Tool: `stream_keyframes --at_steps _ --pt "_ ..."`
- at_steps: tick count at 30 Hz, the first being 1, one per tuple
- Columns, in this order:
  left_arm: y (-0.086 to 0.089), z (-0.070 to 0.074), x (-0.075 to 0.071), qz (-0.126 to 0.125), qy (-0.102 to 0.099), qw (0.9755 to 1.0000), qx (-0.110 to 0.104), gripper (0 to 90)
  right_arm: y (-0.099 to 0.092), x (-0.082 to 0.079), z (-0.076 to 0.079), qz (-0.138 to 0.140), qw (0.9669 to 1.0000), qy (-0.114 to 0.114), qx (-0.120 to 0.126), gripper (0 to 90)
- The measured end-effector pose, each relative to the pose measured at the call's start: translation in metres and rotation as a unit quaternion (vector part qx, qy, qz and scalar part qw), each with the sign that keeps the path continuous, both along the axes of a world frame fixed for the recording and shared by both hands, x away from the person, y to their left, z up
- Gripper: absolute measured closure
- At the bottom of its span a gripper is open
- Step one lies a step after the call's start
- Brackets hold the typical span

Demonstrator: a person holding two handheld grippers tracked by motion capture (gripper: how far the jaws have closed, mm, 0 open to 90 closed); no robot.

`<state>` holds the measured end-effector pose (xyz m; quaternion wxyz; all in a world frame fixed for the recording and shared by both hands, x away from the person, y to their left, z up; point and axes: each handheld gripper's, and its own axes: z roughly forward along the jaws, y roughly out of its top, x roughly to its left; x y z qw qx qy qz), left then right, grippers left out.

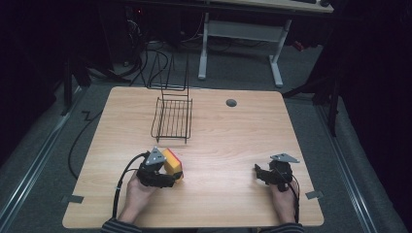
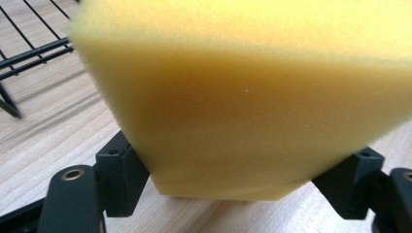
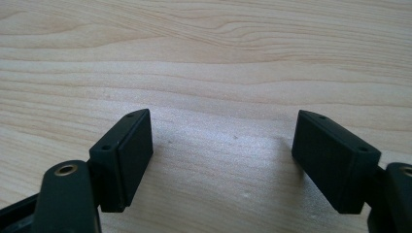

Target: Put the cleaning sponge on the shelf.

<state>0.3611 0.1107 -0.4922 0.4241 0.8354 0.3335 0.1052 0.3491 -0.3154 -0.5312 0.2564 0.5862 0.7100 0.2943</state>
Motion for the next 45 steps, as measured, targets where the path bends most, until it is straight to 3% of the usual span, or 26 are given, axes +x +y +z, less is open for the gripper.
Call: stream_keyframes --at_steps 10,25,45 --pt "0.009 0.018 -0.002 -0.006 -0.004 0.9999 -0.012 24.4 0.0 0.0 0.0 0.0 1.0 0.0 0.0 22.9" --pt "0.022 0.045 0.001 -0.004 -0.018 0.9998 -0.012 24.4 0.0 0.0 0.0 0.0 1.0 0.0 0.0 22.9" --pt "0.024 0.07 0.013 -0.003 -0.03 0.9994 -0.014 24.4 0.0 0.0 0.0 0.0 1.0 0.002 0.0 22.7"
